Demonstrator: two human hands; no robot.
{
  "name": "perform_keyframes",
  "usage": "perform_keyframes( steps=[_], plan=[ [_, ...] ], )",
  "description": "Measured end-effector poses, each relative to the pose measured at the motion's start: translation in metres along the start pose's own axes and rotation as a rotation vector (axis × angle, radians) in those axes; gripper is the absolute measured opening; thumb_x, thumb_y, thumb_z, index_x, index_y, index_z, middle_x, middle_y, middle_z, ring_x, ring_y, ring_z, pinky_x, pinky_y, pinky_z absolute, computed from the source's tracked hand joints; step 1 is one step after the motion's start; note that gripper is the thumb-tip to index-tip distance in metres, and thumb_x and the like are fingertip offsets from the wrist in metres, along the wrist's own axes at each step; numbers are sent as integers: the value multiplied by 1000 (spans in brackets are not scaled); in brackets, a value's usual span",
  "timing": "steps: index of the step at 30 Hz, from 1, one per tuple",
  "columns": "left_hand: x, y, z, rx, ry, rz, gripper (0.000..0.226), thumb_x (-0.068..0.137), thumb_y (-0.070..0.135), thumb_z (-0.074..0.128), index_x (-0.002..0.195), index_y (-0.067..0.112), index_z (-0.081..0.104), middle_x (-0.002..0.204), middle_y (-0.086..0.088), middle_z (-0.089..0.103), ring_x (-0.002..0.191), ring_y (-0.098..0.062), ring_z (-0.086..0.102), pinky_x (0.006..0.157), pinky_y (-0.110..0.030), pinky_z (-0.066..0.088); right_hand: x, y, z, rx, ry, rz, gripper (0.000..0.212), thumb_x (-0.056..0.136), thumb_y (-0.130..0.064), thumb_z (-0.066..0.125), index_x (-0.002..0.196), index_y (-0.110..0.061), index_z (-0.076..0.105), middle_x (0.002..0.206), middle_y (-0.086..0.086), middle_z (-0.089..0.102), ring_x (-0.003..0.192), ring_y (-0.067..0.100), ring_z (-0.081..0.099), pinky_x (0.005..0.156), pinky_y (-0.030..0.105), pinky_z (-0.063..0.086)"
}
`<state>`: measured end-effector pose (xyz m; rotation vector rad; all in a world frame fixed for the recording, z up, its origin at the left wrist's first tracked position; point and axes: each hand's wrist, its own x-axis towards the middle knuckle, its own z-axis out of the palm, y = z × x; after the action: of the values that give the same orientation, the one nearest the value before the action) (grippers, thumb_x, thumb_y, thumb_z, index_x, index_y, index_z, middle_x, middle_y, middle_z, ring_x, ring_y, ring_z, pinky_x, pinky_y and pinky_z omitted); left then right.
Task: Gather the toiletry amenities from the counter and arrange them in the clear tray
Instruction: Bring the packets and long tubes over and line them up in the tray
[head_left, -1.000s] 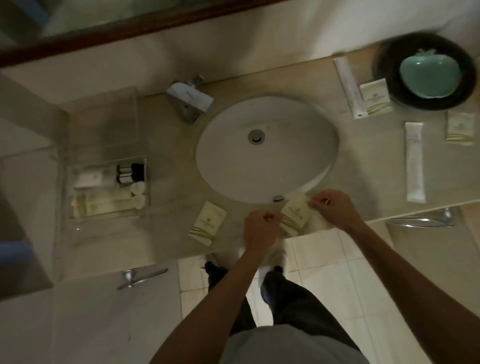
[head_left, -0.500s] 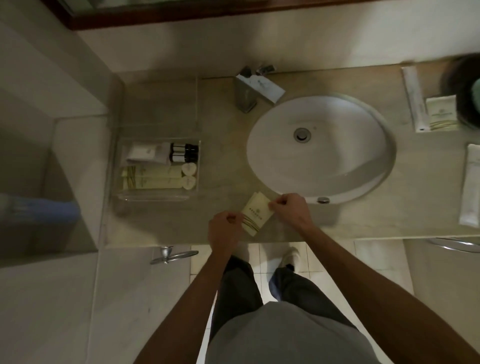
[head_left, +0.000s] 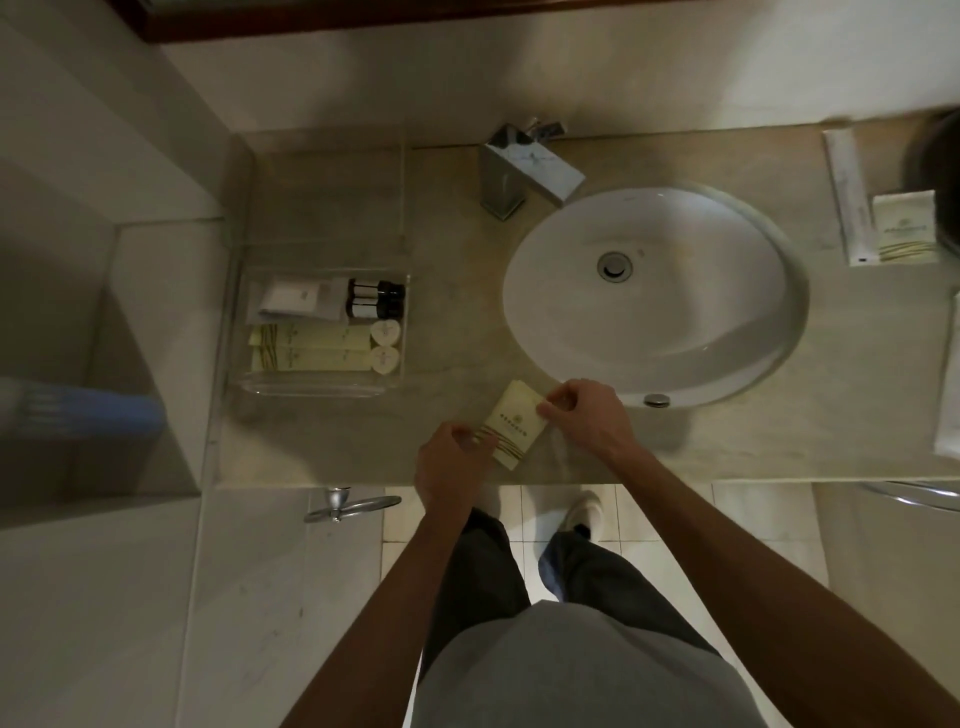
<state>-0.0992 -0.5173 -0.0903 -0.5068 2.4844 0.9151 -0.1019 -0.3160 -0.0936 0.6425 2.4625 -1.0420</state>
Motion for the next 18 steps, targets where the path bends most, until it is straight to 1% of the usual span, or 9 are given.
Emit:
perform_keyframes(
  steps=[2,3,6,9,12,14,16,18],
  plan=[
    [2,4,0,47,-19,10,39,76,47,76,108,28,67,101,7,70,92,-16,66,84,-39,56,5,-3,-2,-46,-38,10,24,86,-37,72,99,-18,72,95,-5,68,85,12,64,78,34,56],
    [4,7,-1,73,-33,11,38,77,45,76,109,26,68,104,6,71,94,-17,66,84,-37,55,7,-4,-2,-62,-57,9,23,86,-36,72,98,-17,73,94,-3,69,84,13,65,77,34,56],
    [12,11,-5,135,-104,11,39,80,43,75,111,21,69,107,4,70,96,-17,66,77,-29,49,11,-9,-4,-118,-116,11,18,88,-32,70,94,-15,72,89,0,67,80,16,63,72,31,51],
    [22,11,-13,169,-203,33,35,79,44,76,104,21,73,100,4,72,91,-15,67,76,-28,51,10,-9,-4,-98,-160,30,14,89,-30,69,90,-16,68,91,3,71,81,18,66,77,37,56],
    [30,10,-35,117,-264,55,22,80,40,75,95,24,75,92,10,71,88,-11,67,77,-27,52,-1,-18,-4,-7,-192,61,12,91,-27,68,85,-17,68,91,2,71,82,16,68,79,35,57],
    [42,9,-63,52,-253,101,16,81,37,72,91,25,76,87,10,72,82,-8,68,75,-29,56,-11,-38,0,74,-185,68,14,92,-28,67,81,-20,66,88,2,70,79,16,68,73,30,55],
    [61,6,-100,14,-208,147,14,83,34,72,91,22,75,83,10,71,75,-5,65,70,-25,53,-15,-69,15,151,-190,89,16,92,-31,66,84,-18,70,85,3,71,75,15,67,67,26,51],
    [88,0,-141,-13,-124,161,13,81,33,75,87,21,75,80,8,70,73,-4,63,66,-22,49,-15,-108,40,239,-212,98,18,91,-32,67,88,-15,72,80,4,70,70,14,64,64,27,48]
  ],
)
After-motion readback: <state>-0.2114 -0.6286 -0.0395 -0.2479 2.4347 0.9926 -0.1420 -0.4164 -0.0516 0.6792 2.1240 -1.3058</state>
